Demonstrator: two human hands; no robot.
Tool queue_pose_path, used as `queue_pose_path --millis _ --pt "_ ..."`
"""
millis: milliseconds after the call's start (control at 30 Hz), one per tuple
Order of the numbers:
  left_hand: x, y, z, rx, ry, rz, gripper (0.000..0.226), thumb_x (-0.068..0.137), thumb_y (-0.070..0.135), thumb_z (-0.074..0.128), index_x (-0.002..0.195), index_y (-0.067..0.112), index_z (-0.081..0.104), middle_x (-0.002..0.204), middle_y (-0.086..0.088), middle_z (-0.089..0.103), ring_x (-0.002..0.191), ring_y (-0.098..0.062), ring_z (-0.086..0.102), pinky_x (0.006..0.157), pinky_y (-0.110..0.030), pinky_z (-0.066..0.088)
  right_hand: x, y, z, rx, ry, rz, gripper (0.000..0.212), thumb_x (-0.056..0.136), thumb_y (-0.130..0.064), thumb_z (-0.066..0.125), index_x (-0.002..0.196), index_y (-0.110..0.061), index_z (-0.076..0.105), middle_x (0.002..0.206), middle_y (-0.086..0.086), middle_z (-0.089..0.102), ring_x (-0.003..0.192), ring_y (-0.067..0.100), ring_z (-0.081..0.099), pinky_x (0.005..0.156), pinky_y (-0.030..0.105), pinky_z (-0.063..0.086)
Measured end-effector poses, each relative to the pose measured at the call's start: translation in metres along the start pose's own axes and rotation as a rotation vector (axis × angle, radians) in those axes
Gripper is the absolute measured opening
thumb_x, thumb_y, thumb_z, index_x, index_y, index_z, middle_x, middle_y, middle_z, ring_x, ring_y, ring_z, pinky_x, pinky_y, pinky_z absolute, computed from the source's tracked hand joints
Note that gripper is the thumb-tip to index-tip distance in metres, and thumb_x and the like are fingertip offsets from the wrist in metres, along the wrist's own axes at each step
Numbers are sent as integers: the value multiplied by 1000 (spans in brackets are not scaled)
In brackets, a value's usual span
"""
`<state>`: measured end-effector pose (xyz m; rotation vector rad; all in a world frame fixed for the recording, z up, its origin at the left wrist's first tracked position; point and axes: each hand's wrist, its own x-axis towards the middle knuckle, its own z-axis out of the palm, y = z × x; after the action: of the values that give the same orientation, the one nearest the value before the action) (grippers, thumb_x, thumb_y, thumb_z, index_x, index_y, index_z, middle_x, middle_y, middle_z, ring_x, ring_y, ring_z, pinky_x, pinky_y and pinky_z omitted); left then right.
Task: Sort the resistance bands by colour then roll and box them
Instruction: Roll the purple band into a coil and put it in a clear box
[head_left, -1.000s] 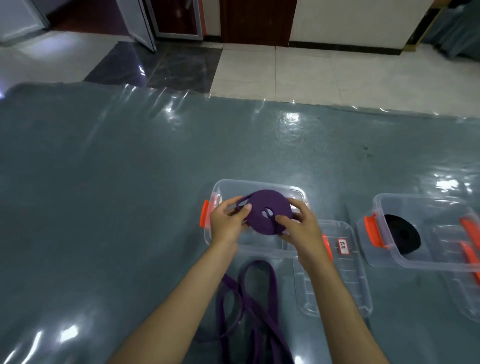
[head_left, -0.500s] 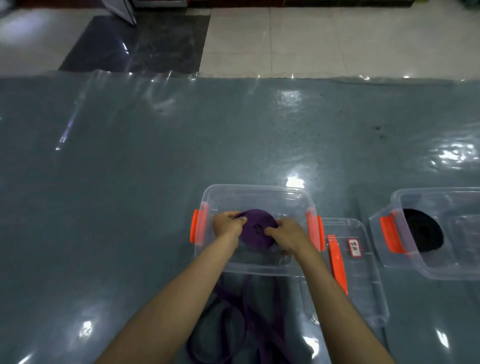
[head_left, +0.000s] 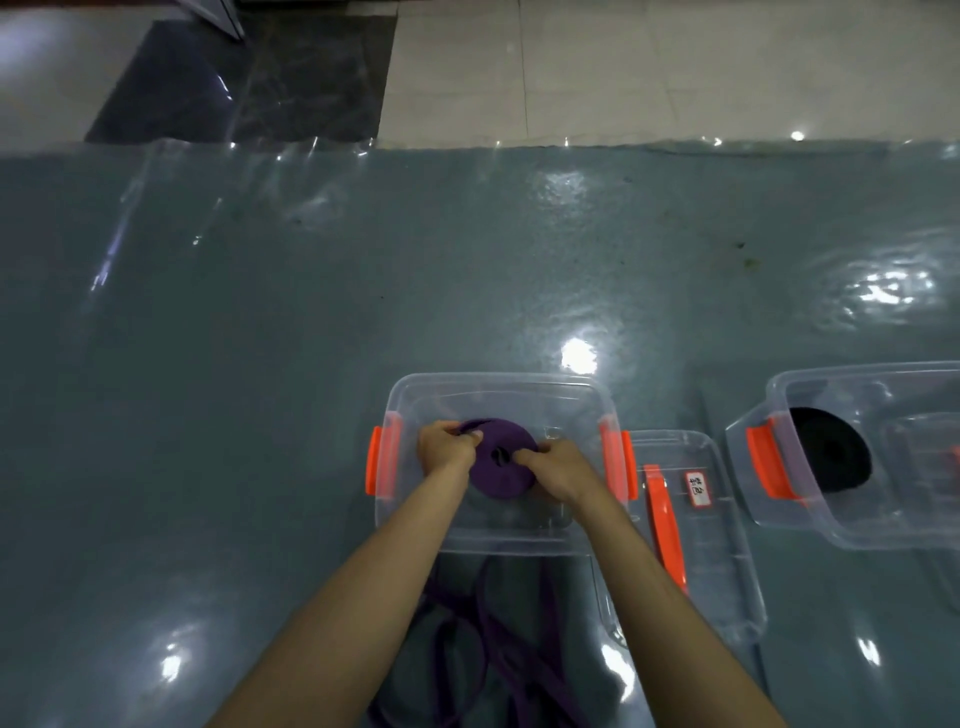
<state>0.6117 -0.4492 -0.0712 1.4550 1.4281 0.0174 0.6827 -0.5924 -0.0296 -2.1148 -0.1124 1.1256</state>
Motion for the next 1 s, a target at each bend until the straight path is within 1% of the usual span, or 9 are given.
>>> queue_pose_path --millis 167,267,333,500,633,733,833,933,1000 --pt "-16 12 -17 283 -23 132 26 93 14 74 112 -2 72 114 -19 75 109 -37 71 80 -37 52 -23 -9 -2 -121 3 -86 10 94 -15 68 99 -8 73 100 13 71 95 29 67 86 40 54" --pt "-37 19 -34 531 -89 277 23 97 18 66 114 3 69 114 -16 73 108 -35 69 75 -33 45 -46 -18 -8 -251 91 -210 36 96 -17 69 127 -1 67 121 14 68 118 33 64 99 39 50" --pt "-58 20 -50 626 -107 450 15 98 16 63 108 7 70 108 -13 74 103 -33 70 75 -33 46 -68 -21 -13 -283 140 -338 45 98 -18 68 140 -4 61 137 14 66 125 31 63 104 38 49" --pt "-125 -5 -96 579 -68 914 16 98 15 62 111 15 73 106 -1 75 92 -19 69 82 -37 57 -130 2 -20 -287 261 -664 27 99 -15 68 125 -13 71 116 5 73 101 19 69 92 35 56" --pt "-168 -62 -129 558 -26 1119 12 99 21 66 109 23 73 102 9 75 79 -11 67 71 -31 56 -167 46 -16 -219 293 -729 22 99 -12 66 120 -15 74 110 -3 74 96 11 69 88 29 58" --pt "-181 -111 -140 598 -18 1052 9 98 21 67 105 25 72 98 14 72 81 -9 66 71 -29 53 -183 83 -8 -232 266 -684 16 100 -13 67 113 -15 76 105 -3 75 92 12 71 87 32 59" --pt "-181 -153 -140 599 14 894 6 96 18 68 98 22 71 95 9 68 84 -15 66 73 -36 55 -190 121 4 -245 236 -576 13 99 -15 69 110 -18 75 98 -6 74 87 11 70 87 35 59" --pt "-175 -192 -140 636 48 676 10 97 19 70 104 15 74 106 -5 67 101 -28 63 87 -44 54 -195 154 16 -296 158 -439 16 99 -18 71 114 -16 74 105 -2 74 91 15 70 91 41 59" --pt "-174 -215 -141 708 12 515 26 99 38 70 115 18 74 121 -7 61 117 -30 58 99 -44 50 -199 170 25 -349 100 -359 29 96 -28 75 121 -14 71 118 5 70 104 23 69 97 39 56"
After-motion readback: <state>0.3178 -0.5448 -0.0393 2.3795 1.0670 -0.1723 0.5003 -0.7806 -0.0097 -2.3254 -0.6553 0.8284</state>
